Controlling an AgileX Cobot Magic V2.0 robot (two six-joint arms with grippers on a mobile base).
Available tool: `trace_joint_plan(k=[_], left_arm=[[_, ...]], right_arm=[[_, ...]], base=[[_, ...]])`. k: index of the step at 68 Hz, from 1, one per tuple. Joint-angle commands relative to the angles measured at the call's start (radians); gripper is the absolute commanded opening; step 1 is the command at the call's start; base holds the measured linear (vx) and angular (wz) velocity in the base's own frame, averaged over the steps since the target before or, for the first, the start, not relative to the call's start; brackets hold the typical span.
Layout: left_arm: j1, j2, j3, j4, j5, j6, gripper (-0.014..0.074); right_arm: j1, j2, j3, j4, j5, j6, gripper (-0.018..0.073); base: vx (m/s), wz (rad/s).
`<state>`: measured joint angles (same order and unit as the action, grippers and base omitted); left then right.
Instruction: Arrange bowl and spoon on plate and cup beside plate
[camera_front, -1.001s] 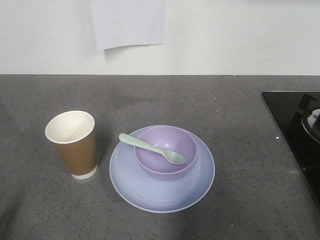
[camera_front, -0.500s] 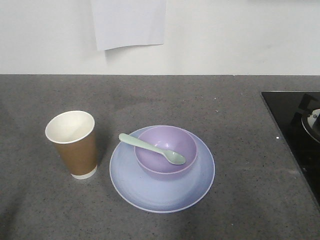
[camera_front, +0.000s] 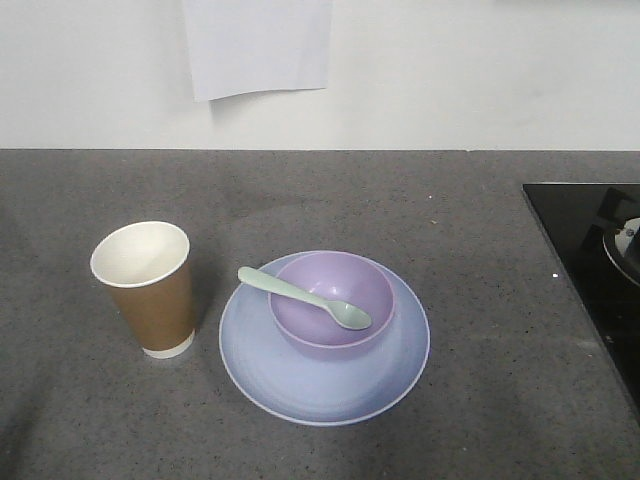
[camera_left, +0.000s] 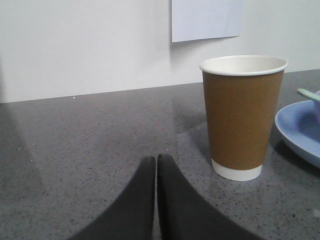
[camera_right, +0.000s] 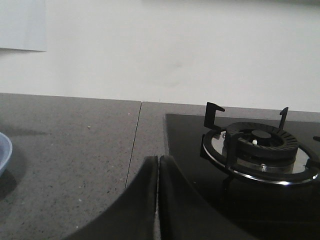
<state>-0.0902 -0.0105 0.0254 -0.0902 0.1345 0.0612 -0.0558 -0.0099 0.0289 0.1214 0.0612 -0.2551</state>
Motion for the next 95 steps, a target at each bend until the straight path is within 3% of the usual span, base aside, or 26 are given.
trace_joint_plan(k=[1,95], left_arm=[[0.001,-0.018,0.030,-0.010,-0.076,-0.009,-0.0006],[0.001,-0.018,0.030,-0.010,-0.076,-0.008,-0.0006]], right_arm=[[-0.007,-0.013,0.015,-0.003,-0.119,0.012,-0.0005],[-0.007,-0.012,0.014,-0.003,-0.120,0.011,-0.0005]], base=[[0.00,0.00],[0.00,0.00]])
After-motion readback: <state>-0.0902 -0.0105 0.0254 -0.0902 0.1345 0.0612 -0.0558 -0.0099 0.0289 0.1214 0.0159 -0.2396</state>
